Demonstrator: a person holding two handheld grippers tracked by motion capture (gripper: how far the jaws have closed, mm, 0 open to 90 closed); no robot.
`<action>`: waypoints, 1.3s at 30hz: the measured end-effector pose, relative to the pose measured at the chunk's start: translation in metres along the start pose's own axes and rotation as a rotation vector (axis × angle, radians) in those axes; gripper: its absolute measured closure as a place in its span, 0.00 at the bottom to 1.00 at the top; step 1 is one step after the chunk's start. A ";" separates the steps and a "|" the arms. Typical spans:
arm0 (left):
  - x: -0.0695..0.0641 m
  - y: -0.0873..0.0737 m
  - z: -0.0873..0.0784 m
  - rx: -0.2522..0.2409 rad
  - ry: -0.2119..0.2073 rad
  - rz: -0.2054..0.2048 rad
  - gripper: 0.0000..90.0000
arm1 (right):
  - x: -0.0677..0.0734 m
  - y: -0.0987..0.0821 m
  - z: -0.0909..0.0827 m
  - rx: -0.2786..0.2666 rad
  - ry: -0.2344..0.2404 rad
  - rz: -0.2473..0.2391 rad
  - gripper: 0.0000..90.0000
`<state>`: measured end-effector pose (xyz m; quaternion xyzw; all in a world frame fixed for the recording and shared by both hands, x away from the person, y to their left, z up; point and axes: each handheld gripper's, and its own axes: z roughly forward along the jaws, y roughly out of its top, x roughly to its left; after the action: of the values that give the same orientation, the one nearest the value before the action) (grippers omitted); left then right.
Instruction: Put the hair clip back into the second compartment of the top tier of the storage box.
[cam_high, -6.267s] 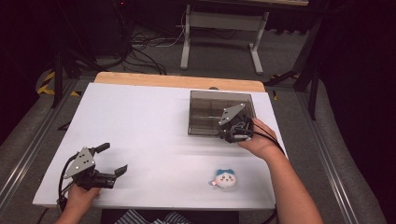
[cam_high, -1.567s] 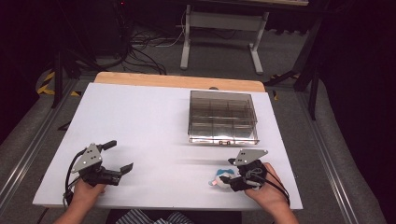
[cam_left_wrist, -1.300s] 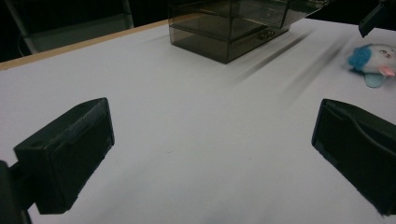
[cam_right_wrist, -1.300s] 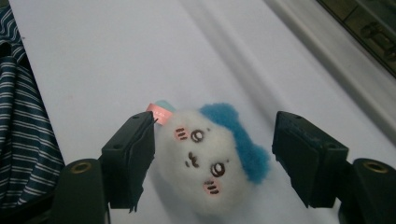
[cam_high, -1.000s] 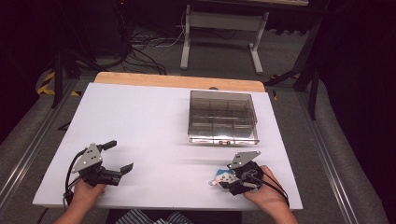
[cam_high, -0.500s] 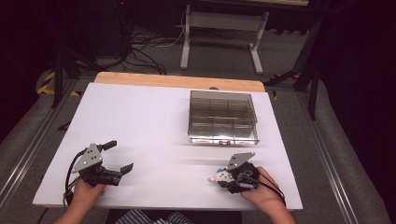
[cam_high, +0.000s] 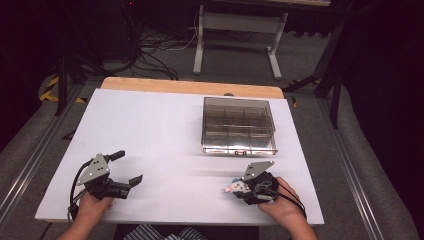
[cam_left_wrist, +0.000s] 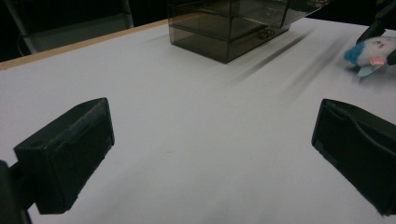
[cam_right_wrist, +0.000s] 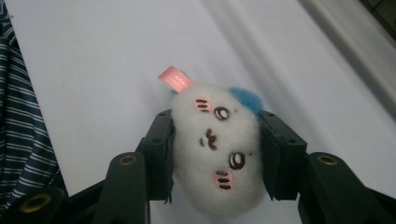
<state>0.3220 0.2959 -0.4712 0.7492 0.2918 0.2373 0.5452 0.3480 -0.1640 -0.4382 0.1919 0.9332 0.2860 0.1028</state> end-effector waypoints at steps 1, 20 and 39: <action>0.000 0.000 0.000 0.000 0.000 0.000 0.00 | 0.000 0.000 0.000 0.000 0.000 0.000 0.59; 0.000 0.000 0.000 -0.001 0.000 -0.001 0.00 | -0.003 0.018 -0.022 -0.091 -0.053 -0.008 0.58; 0.000 0.000 0.000 -0.001 0.001 0.000 0.00 | -0.009 0.033 -0.046 -0.203 -0.111 0.013 0.58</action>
<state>0.3220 0.2960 -0.4711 0.7487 0.2920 0.2378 0.5456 0.3524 -0.1660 -0.3811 0.2021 0.8910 0.3688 0.1712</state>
